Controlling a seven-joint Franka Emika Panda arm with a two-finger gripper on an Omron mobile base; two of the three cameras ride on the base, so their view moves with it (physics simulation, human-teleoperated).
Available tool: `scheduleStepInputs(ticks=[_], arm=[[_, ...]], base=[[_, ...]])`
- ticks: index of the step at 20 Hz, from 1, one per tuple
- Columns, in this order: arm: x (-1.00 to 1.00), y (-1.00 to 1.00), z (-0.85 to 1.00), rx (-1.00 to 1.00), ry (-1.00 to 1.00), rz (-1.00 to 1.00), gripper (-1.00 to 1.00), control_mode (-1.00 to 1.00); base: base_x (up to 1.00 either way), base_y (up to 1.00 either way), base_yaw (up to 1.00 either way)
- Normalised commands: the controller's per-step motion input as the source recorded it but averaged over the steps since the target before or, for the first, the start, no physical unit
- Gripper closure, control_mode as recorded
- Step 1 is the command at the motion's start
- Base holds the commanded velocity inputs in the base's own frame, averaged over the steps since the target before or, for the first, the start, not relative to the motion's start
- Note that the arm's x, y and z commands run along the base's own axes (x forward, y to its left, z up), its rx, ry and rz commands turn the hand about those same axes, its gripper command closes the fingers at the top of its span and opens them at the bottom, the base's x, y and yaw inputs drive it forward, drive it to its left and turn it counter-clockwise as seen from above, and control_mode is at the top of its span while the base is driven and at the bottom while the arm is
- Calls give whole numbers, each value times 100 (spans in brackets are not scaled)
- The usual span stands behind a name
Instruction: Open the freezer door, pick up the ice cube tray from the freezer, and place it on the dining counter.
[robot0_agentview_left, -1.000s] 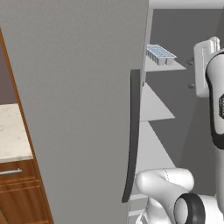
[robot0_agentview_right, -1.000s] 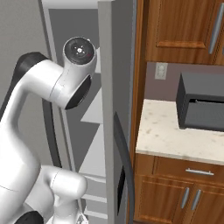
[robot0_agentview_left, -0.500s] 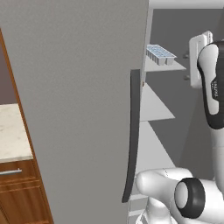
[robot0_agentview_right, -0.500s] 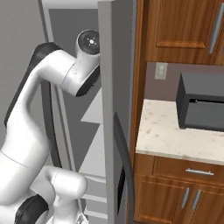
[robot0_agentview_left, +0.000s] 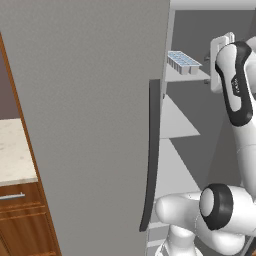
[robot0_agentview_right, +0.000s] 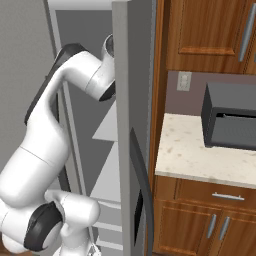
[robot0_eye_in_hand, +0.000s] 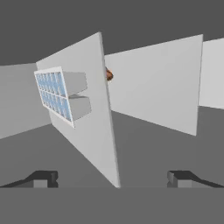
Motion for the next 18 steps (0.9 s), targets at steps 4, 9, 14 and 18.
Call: scheduleStepInputs(ticks=[4,9,14,18], arm=[[65,0,0,0,1,0,-100,-100],[60,-9,0,0,4,0,-100,-100],[36,-28,-2,0,0,0,-100,-100],[25,-6,-11,0,0,0,-100,-100]], base=[[0,0,0],[0,0,0],[0,0,0],[0,0,0]])
